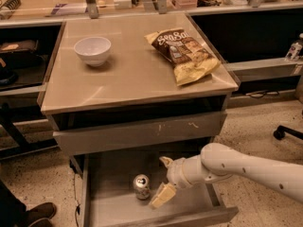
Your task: Pick 7up can from middle drawer and place on counter
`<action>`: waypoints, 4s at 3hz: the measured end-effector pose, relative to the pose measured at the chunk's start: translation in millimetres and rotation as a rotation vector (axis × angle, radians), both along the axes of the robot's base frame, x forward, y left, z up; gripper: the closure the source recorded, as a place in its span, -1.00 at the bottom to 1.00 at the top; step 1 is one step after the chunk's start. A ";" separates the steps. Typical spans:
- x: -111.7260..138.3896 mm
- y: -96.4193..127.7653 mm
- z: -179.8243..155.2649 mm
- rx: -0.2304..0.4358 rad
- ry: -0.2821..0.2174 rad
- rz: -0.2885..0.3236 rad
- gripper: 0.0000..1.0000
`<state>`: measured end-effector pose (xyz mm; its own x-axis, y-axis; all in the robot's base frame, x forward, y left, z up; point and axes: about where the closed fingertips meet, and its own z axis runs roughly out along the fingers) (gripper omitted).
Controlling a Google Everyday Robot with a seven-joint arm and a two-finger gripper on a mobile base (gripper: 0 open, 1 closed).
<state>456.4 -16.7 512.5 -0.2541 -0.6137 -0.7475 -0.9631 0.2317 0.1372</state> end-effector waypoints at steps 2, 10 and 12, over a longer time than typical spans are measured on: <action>33.2 30.3 -45.6 0.061 -0.045 -0.052 -1.00; 32.9 70.3 -101.2 0.186 -0.041 -0.091 -1.00; 32.9 70.4 -101.2 0.186 -0.041 -0.092 -0.16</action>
Offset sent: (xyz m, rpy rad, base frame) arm 0.0440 0.0409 -0.0737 0.0938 -0.0472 -0.0930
